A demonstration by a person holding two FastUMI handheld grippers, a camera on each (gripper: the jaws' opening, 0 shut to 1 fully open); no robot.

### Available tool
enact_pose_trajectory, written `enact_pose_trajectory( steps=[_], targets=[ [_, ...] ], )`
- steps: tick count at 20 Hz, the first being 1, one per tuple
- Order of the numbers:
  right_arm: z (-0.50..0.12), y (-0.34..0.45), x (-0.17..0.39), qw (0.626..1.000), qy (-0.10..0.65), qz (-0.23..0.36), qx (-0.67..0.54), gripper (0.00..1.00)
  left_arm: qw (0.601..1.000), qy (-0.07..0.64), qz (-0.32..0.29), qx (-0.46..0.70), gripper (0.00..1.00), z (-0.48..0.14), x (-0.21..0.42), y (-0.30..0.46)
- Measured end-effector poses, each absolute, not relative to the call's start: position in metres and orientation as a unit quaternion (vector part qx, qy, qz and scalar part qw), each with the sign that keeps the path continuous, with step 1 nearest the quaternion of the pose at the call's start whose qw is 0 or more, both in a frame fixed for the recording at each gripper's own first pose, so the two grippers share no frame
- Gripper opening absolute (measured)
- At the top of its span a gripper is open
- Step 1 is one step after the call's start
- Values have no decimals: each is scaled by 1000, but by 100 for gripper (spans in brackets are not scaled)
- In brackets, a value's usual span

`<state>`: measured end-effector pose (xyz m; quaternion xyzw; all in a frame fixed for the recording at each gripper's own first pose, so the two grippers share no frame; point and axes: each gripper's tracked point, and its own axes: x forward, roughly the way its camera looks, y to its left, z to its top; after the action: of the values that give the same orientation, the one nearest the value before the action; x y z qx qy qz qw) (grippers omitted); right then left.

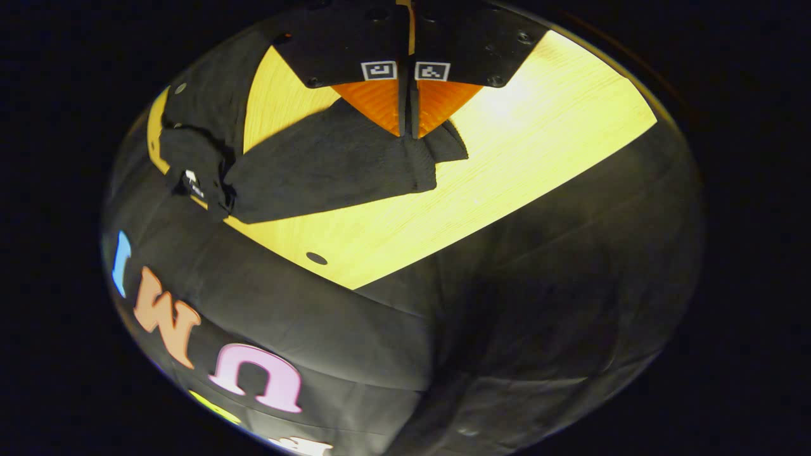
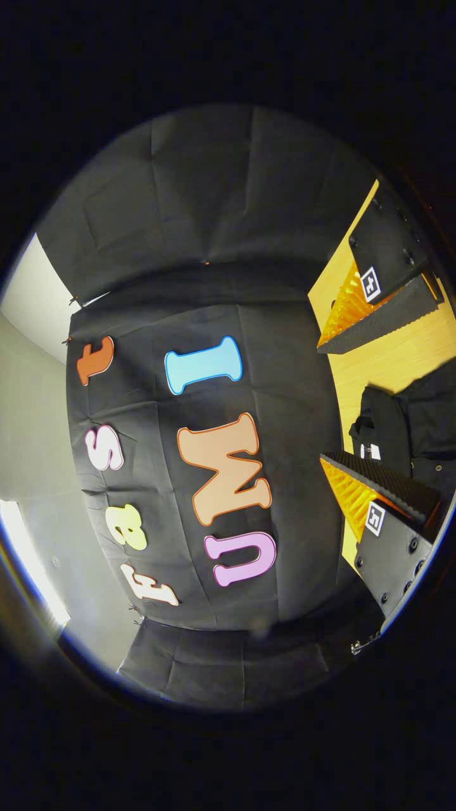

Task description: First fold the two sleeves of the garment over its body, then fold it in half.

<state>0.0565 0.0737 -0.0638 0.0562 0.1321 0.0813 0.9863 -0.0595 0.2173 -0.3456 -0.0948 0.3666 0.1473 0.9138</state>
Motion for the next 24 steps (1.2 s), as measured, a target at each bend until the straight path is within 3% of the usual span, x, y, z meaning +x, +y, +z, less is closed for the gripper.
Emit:
enact_pose_trajectory(
  steps=[1,2,4,6,11,13,18,24],
  targets=[
    [-63,71,57,987,131,80,55,97,912,366,148,-106,0,-345,-61,218],
    [-65,67,57,987,132,78,54,93,914,362,147,-112,0,-341,-62,218],
    [-66,59,56,987,136,73,50,94,922,344,136,-114,0,-328,-59,213],
    [-67,50,57,987,135,67,45,100,936,311,118,-111,0,-302,-50,193],
    [-80,27,53,987,146,57,41,100,954,268,36,-129,0,-244,13,106],
    [-88,15,51,986,154,50,33,93,959,250,-11,-134,0,-227,47,51],
    [-105,-17,41,984,174,38,10,98,950,265,-126,-110,0,-250,94,-109],
    [-118,-55,34,980,192,16,44,98,916,316,-232,-89,0,-317,87,-287]
  ],
)
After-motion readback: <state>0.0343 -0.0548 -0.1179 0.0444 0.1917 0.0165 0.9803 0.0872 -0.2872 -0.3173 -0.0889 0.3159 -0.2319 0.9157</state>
